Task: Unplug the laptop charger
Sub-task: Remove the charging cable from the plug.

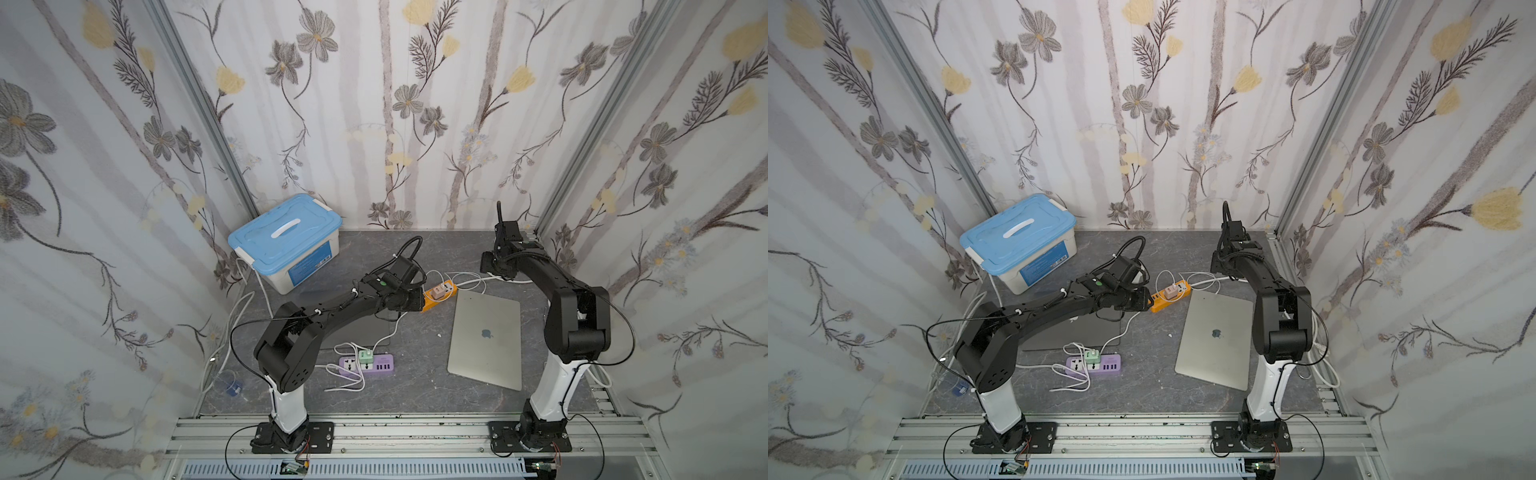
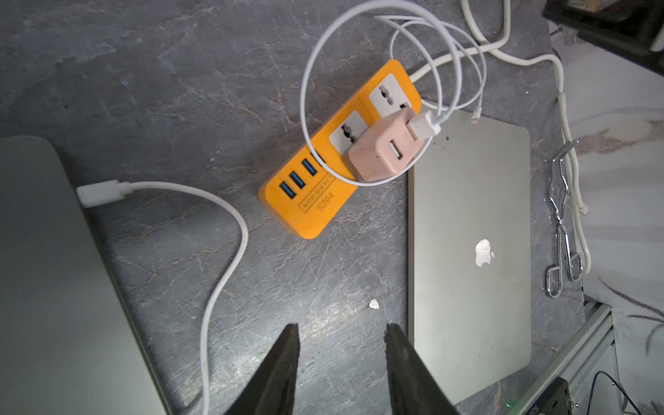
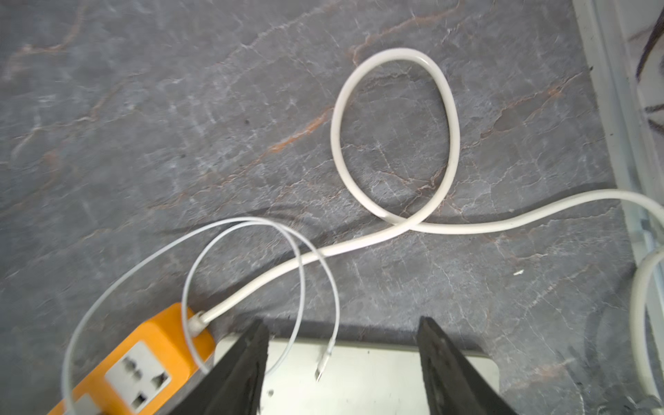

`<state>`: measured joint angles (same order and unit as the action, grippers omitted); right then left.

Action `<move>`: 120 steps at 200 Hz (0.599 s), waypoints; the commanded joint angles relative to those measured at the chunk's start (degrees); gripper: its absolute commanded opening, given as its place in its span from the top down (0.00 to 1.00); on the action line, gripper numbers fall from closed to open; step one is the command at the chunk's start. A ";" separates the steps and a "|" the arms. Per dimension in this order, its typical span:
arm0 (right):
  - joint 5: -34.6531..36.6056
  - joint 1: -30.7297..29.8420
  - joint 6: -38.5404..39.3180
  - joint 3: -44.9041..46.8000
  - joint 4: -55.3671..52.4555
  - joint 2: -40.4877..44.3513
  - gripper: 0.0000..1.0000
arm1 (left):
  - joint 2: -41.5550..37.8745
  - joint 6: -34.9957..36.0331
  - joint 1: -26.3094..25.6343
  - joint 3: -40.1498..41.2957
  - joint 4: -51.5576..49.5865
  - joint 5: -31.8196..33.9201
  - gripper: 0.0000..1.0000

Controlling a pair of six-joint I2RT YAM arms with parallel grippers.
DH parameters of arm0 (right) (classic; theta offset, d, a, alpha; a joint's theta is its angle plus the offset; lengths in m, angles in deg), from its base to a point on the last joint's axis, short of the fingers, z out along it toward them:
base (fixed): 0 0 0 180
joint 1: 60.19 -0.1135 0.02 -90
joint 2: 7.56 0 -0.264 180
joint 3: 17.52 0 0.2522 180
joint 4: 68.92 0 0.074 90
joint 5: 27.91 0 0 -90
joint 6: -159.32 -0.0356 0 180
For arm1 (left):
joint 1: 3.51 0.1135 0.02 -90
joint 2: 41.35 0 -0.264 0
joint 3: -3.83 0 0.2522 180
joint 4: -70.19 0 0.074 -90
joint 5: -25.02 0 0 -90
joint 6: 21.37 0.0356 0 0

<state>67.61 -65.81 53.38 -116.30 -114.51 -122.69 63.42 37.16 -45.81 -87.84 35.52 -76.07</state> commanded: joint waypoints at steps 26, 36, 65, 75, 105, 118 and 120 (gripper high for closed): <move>-10.50 -8.62 3.65 11.42 15.54 8.97 0.32 | 4.77 -1.09 0.86 -4.24 1.95 -2.01 0.58; -11.28 -10.28 3.32 13.16 17.83 9.35 0.32 | 5.85 -2.32 0.93 -4.70 3.59 -3.03 0.58; -11.51 -13.10 2.33 16.18 21.25 9.21 0.34 | 8.15 -6.05 0.83 -4.95 8.15 -4.41 0.59; -11.22 -13.58 2.01 17.40 22.45 9.72 0.34 | 8.69 -6.83 0.73 -4.97 9.23 -4.38 0.59; -11.77 -14.14 2.22 20.57 25.63 12.17 0.39 | 10.50 -7.88 0.73 -7.80 11.04 -4.02 0.60; -11.92 -14.32 2.81 21.43 26.16 12.91 0.44 | 11.50 -8.47 0.73 -8.97 11.61 -4.28 0.60; -11.93 -14.32 2.83 21.45 26.19 12.95 0.44 | 11.62 -8.51 0.73 -9.11 11.64 -4.26 0.60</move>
<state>56.53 -79.74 55.28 -95.95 -94.19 -110.98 73.82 30.69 -45.07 -95.12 43.63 -80.07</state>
